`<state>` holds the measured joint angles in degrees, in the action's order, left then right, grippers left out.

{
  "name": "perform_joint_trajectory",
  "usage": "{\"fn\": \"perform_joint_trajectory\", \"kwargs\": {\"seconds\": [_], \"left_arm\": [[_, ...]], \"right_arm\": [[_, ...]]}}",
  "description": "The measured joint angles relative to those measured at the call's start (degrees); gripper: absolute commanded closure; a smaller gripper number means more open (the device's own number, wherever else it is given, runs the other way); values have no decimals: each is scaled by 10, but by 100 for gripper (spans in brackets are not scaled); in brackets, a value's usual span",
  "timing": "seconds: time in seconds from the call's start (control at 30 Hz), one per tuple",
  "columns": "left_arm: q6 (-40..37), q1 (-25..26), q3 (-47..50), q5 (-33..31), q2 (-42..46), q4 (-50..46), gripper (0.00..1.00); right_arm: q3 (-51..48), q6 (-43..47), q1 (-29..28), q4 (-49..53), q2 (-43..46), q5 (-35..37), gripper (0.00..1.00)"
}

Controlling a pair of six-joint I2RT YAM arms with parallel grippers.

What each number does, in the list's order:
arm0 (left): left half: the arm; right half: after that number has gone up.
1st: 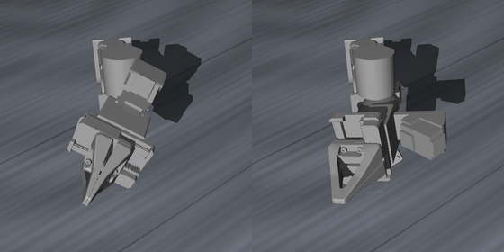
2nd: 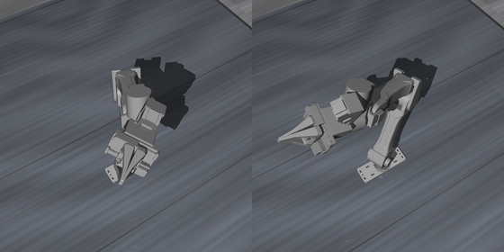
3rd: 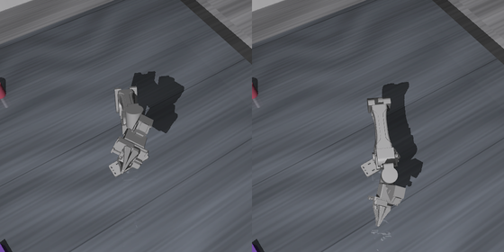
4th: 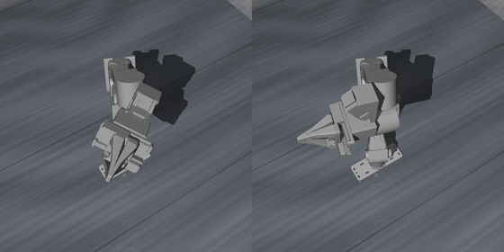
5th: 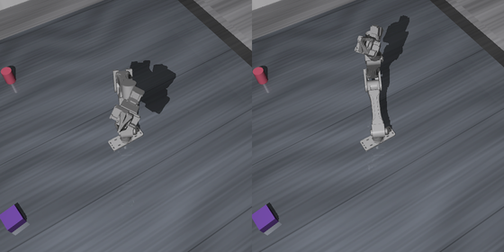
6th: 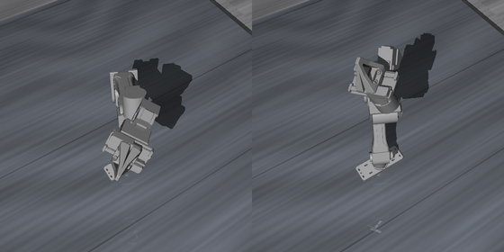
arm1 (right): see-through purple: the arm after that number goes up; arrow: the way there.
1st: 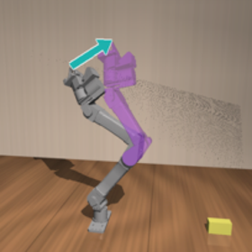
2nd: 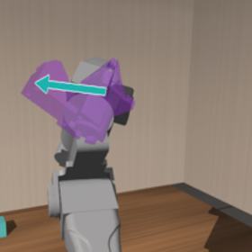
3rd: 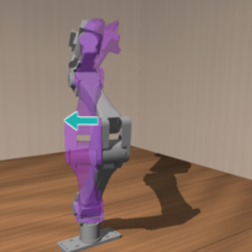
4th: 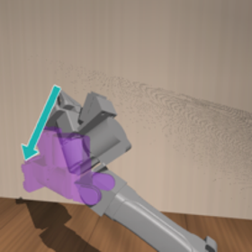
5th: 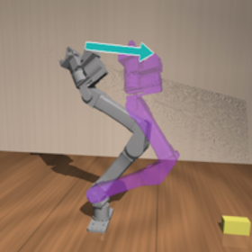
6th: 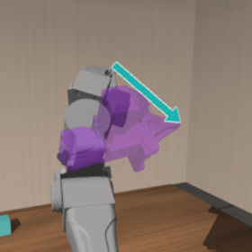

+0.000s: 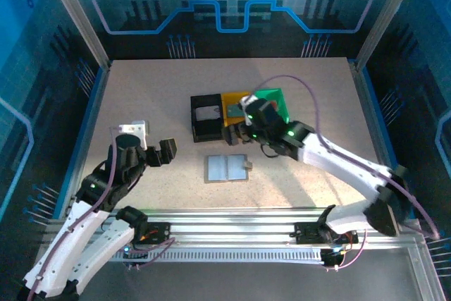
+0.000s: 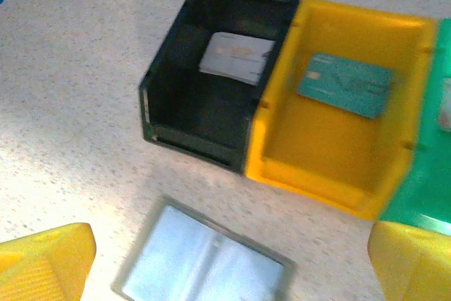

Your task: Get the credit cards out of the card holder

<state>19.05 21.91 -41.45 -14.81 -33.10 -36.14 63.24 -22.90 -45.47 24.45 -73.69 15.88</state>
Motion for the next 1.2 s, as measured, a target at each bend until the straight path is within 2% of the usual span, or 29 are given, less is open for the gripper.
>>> {"fn": "perform_joint_trajectory", "kwargs": {"seconds": [0.13,0.27,0.47,0.67,0.93,1.2], "left_arm": [[-2,0,14,-5,0,11,1],[-2,0,29,-20,1,21,1],[-12,0,40,-45,0,25,1],[-12,0,53,-51,-2,52,1],[1,0,53,-64,-52,97,1],[5,0,53,-69,-91,122,1]], "right_arm": [[-66,38,25,-18,134,23,0],[-136,62,79,-30,244,39,0],[-215,80,148,-29,338,60,0],[-255,77,185,-62,345,65,0],[-294,41,278,-108,332,57,0],[-326,47,291,-181,302,70,0]]}}
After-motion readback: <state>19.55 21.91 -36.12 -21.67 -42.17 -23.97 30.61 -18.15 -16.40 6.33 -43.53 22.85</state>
